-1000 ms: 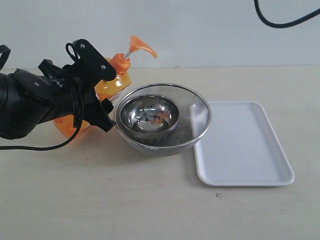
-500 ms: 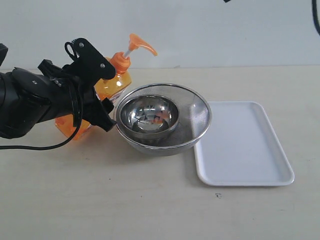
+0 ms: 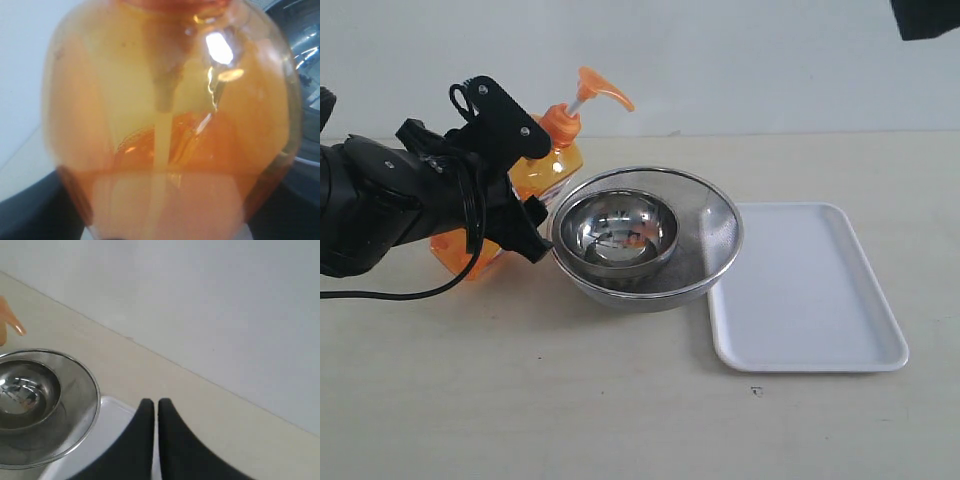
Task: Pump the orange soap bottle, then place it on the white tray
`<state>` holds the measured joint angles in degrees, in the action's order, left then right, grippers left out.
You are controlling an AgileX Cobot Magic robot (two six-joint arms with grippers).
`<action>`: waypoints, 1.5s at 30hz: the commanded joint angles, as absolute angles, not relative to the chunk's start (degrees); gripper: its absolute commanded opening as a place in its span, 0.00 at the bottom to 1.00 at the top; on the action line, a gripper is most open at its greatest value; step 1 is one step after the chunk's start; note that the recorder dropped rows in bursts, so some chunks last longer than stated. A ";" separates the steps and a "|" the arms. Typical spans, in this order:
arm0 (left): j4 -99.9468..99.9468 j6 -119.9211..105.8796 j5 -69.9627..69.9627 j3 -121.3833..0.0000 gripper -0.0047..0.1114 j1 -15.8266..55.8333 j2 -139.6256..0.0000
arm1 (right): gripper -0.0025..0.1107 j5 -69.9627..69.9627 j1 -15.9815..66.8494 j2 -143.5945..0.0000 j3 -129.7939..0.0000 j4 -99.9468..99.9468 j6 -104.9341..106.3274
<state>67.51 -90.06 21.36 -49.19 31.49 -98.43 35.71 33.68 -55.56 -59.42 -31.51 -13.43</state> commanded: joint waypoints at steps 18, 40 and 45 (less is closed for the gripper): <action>68.06 -86.32 23.01 -49.40 0.08 31.89 -97.65 | 0.02 3.99 33.68 -33.29 -26.71 -31.88 -30.57; 68.06 -71.76 26.95 -49.40 0.08 30.24 -93.10 | 0.02 1.61 33.68 -33.31 -18.61 -31.88 -30.57; 68.06 -68.44 26.95 -49.40 0.08 30.24 -93.00 | 0.02 1.61 33.68 -33.31 -18.61 -31.88 -30.57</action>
<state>69.48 -70.64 23.96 -48.89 30.43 -94.39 2.04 33.68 -33.75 -18.70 -31.59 -30.47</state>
